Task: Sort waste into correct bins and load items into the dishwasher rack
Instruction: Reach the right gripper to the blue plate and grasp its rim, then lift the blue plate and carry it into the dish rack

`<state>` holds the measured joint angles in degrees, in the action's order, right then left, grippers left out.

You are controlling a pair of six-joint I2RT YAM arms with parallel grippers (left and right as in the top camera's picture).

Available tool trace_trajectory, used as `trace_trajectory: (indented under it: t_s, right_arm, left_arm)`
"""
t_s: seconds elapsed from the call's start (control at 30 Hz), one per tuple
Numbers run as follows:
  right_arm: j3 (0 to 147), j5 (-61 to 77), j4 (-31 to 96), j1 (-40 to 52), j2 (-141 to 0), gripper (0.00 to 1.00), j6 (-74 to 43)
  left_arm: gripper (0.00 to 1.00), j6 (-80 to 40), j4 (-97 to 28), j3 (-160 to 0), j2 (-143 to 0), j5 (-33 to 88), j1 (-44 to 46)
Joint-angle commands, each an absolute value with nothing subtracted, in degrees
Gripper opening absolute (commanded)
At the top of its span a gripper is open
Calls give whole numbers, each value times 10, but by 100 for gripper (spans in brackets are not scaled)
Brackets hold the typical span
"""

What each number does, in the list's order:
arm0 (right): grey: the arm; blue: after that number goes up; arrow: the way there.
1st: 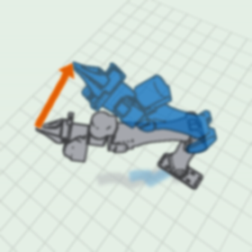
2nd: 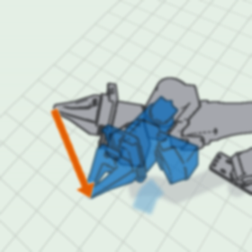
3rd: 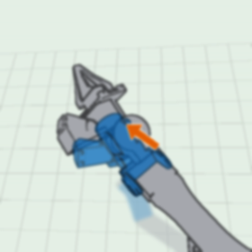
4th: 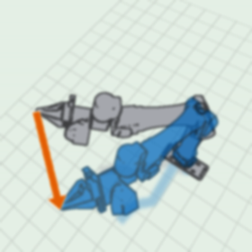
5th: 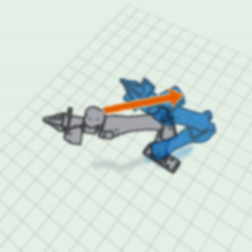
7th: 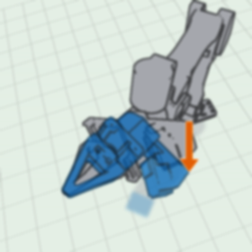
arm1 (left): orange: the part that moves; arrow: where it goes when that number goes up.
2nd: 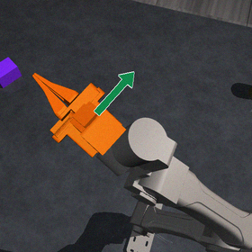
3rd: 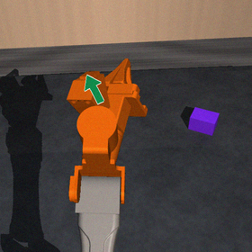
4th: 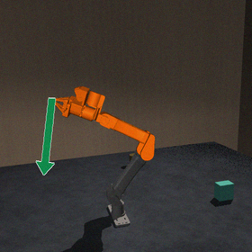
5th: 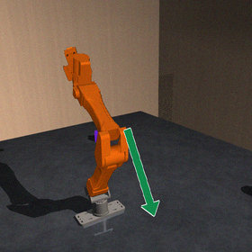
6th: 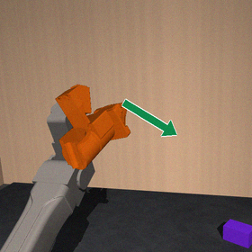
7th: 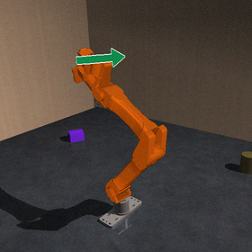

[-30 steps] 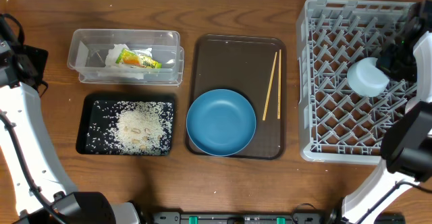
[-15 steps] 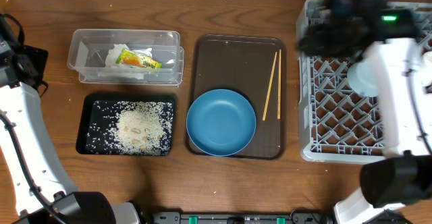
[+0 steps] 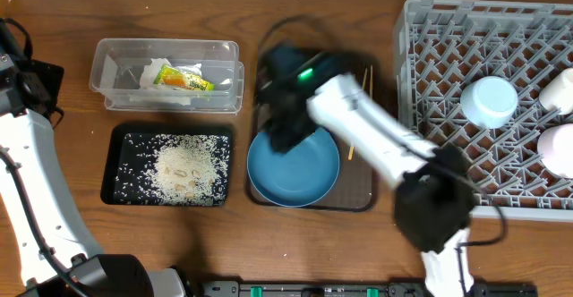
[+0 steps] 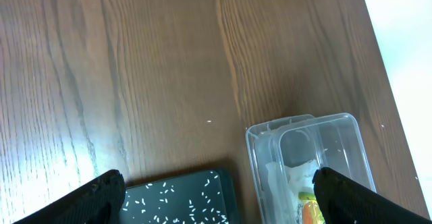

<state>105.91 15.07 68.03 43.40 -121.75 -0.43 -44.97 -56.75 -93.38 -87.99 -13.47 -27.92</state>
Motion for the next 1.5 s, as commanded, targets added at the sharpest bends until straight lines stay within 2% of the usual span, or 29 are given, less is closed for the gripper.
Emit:
trace_trajectory:
  t_s: [0.0, 0.1, 0.17, 0.4, 0.5, 0.63, 0.7, 0.8, 0.9, 1.03, 1.27, 1.37, 1.47]
  right_arm:
    - [1058, 95, 683, 492, -1235, 50, -27]
    - [1058, 50, 683, 532, -1236, 58, -60]
    - [1058, 25, 681, 551, -1236, 59, -81]
    - [1023, 10, 636, 593, -1244, 54, -107]
    - [993, 3, 613, 603, -1244, 46, -117]
    - [950, -26, 583, 608, -1244, 41, -140]
    - [947, -30, 582, 607, -1244, 34, -146]
    - [961, -30, 589, 607, -1242, 15, -146]
    - [995, -30, 614, 607, -1237, 2, -145]
    - [1063, -32, 663, 597, -1233, 1, -117]
    - [1246, -105, 766, 496, -1231, 1, -113]
    - [1318, -70, 782, 411, -1231, 1, -93]
    - [1364, 30, 764, 316, -1231, 1, -56]
  left_arm:
    - [92, -446, -569, -936, -881, -138, -281]
    - [92, -446, -569, -936, -881, -138, -281]
    - [92, -446, -569, -936, -881, -138, -281]
    - [92, -446, -569, -936, -881, -138, -281]
    - [92, -446, -569, -936, -881, -138, -281]
    - [92, -446, -569, -936, -881, -138, -281]
    - [92, -446, -569, -936, -881, -138, -281]
    - [92, -446, -569, -936, -881, -138, -281]
    - [92, -446, -569, -936, -881, -138, -281]
    - [92, -446, -569, -936, -881, -138, -281]
    - [92, -446, -569, -936, -881, -138, -281]
    - [92, -446, -569, -936, -881, -138, -281]
    - [92, -446, -569, -936, -881, -138, -281]
